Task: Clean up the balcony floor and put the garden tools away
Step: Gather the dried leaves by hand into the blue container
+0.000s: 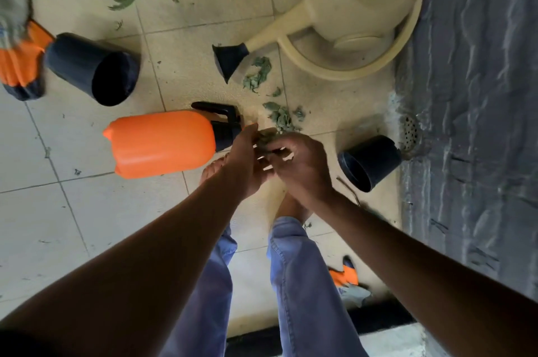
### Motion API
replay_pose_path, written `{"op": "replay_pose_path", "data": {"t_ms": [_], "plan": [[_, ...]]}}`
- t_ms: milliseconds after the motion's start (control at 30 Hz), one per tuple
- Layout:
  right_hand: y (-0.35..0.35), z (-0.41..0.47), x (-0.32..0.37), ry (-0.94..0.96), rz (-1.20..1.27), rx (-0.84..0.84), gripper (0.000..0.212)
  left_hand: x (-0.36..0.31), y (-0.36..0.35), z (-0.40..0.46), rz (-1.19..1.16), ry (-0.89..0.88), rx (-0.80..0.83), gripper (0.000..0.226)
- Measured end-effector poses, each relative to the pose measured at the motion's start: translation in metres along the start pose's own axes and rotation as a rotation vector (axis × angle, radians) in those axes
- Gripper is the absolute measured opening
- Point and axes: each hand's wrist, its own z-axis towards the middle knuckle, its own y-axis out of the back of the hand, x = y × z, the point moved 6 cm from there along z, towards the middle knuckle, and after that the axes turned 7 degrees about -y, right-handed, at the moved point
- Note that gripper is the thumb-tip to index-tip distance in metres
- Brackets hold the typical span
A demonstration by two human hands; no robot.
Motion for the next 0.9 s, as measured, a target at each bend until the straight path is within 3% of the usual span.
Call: {"op": "replay_pose_path", "data": {"t_ms": [100,233,400,500,633,767,900], "plan": [[-0.010,-0.007,0.030,0.184,-0.173,0.022,0.018,-0.005,-0.005,0.001,-0.022,0.001,-0.008,0.038],[-0.008,-0.014,0.040,0.263,-0.143,-0.035,0.022,-0.003,0.001,0.008,0.012,0.012,-0.036,0.042],[0.006,0.018,-0.010,0.134,-0.166,-0.283,0.021,0.000,0.024,0.028,-0.043,-0.007,-0.094,0.036],[-0.012,0.051,-0.061,0.031,-0.398,-0.234,0.023,0.006,0.043,0.040,0.060,-0.016,-0.103,0.036],[-0.047,0.077,-0.097,-0.014,-0.630,-0.074,0.054,0.015,0.065,0.048,0.210,-0.016,-0.079,0.034],[-0.056,0.085,-0.096,-0.025,-0.571,-0.107,0.028,0.023,0.081,0.051,0.214,-0.007,-0.066,0.028],[-0.035,0.074,-0.089,-0.072,-0.368,-0.213,0.023,0.032,0.081,0.043,0.184,0.014,-0.084,0.026]]}}
